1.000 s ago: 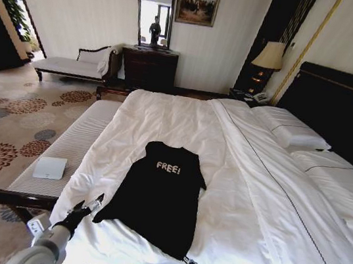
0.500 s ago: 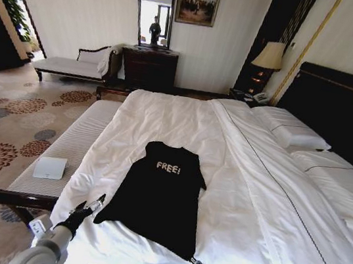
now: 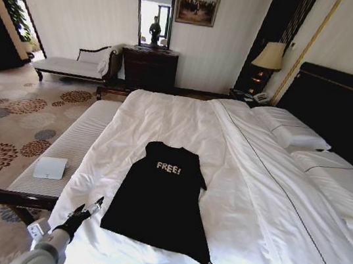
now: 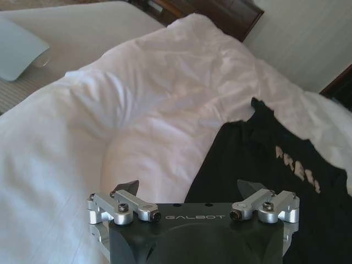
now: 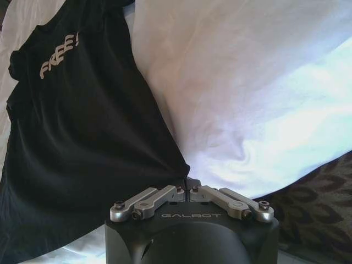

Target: Fold the clothes on the bed.

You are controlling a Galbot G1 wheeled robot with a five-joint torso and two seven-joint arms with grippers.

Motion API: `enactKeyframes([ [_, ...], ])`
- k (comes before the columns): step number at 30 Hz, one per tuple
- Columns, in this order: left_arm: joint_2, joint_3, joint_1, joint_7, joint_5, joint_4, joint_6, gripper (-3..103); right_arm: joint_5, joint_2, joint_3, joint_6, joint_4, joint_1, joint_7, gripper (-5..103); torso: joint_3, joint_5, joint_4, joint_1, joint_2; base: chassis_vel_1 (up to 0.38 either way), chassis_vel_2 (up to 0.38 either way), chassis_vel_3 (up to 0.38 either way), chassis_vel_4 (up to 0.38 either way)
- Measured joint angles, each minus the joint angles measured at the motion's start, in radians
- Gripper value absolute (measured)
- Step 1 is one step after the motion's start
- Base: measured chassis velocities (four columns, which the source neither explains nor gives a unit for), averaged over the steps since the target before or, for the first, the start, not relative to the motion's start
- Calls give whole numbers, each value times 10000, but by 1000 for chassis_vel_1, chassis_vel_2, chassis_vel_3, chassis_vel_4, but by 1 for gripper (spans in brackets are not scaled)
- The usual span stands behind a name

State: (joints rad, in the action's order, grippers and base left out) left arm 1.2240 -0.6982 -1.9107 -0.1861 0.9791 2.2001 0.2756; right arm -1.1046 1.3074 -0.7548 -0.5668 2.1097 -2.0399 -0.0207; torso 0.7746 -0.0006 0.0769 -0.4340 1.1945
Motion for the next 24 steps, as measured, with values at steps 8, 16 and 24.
enactKeyframes([
  [8, 94, 271, -512, 137, -421, -324, -223, 99, -233, -126, -660, -21, -373, 211, -141, 0, -1, -1, -2, 1, 0, 0, 0, 0, 0],
  [16, 134, 687, -623, 233, -620, -353, -230, 99, -381, -327, -1076, -33, -553, 381, -234, 0, 0, 0, 0, 0, 0, 0, 0, 0, 0],
  [24, -2, 1729, -784, 419, -777, -655, -360, 98, -274, -199, -837, -41, -558, 539, -322, 0, 0, -1, 0, 1, 0, 0, 0, 0, 0],
])
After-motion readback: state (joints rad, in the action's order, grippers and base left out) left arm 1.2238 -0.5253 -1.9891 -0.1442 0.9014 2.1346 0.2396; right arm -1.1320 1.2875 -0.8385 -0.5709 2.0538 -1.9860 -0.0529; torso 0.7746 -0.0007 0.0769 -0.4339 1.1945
